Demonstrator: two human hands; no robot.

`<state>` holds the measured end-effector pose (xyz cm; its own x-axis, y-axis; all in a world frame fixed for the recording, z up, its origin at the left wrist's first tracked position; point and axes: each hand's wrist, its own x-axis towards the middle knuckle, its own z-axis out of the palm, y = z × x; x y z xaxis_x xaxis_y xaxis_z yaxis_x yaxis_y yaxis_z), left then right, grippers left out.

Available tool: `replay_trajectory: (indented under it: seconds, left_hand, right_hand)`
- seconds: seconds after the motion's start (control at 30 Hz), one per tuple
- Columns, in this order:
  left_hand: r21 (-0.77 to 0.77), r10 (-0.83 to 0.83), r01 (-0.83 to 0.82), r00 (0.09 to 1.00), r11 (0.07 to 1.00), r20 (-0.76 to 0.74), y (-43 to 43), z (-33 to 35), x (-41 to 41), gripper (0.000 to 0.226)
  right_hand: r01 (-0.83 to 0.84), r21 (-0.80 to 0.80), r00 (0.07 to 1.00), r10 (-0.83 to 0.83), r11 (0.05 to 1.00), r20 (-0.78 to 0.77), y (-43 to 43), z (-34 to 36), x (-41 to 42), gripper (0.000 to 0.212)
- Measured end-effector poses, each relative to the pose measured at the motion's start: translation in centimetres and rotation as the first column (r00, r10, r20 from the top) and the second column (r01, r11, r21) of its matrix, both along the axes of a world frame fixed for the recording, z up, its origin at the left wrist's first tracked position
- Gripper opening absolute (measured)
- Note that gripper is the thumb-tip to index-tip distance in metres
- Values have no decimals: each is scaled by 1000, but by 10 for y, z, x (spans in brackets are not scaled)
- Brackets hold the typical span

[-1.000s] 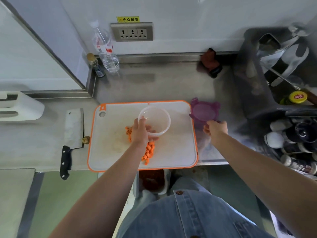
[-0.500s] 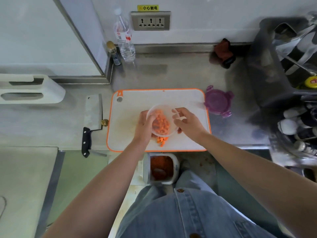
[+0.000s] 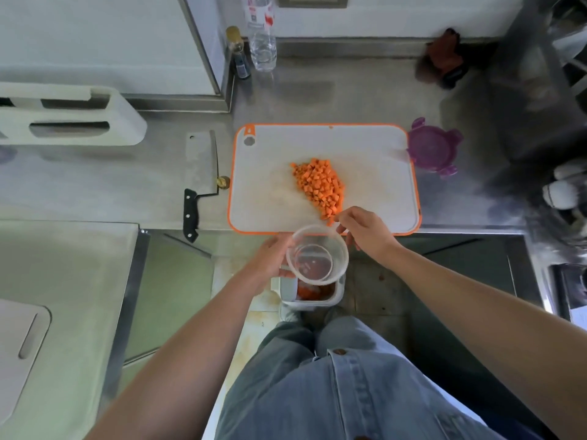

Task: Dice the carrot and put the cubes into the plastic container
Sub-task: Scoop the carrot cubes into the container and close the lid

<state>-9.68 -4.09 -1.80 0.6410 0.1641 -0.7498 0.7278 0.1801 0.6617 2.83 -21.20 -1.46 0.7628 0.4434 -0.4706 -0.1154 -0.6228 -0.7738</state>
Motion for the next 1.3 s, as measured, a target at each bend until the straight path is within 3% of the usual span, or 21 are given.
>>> replay_trajectory:
  seconds: [0.1, 0.2, 0.27, 0.4, 0.53, 0.63, 0.73, 0.8, 0.93, 1.07, 1.17, 1.3]
  left_hand:
    - [-83, -95, 85, 987, 993, -129, -6, -8, -7, 31]
    - [-108, -75, 51, 970, 993, -233, -16, -15, -8, 20]
    - [-112, -16, -13, 966, 994, -258, -22, -20, -4, 12]
    - [-130, 99, -137, 960, 982, -260, -33, -32, 6, 24]
    - [-147, 155, -199, 951, 969, -267, -37, -41, 15, 22]
    - [-146, 145, -185, 957, 972, -251, -36, -48, 17, 23]
    - [-156, 137, -179, 960, 971, -245, -33, -52, 17, 25]
    - [-160, 136, -178, 959, 971, -247, -30, -52, 16, 28]
    - [-159, 143, -188, 956, 969, -257, -25, -52, 17, 28]
    - [-161, 152, -199, 952, 967, -267, -25, -51, 17, 26]
    - [-164, 159, -206, 951, 965, -264, -26, -48, 16, 14]
    - [-153, 159, -204, 951, 967, -263, -26, -45, 15, 20]
  right_hand:
    - [-17, -33, 999, 19, 999, 34, -1, -1, 0, 18]
    - [-30, -48, 997, 33, 998, 74, -2, -2, 1, 22]
    - [-38, -45, 993, 43, 998, 112, -2, -3, 4, 24]
    - [-41, -64, 973, 54, 997, 226, 2, -9, 16, 23]
    - [-91, -65, 925, 108, 994, 365, 12, -18, 29, 20]
    - [-138, -77, 883, 158, 987, 442, 21, -26, 42, 36]
    - [-223, -134, 884, 259, 965, 390, 28, -33, 50, 59]
    - [-256, -135, 877, 289, 957, 383, 29, -37, 49, 54]
    - [-206, -14, 882, 192, 978, 431, 21, -37, 47, 47]
    - [-273, -131, 872, 303, 953, 385, 19, -41, 43, 53]
    - [-299, -128, 853, 325, 946, 407, 13, -41, 32, 47]
    - [-337, -143, 845, 366, 930, 389, 0, -38, 21, 47]
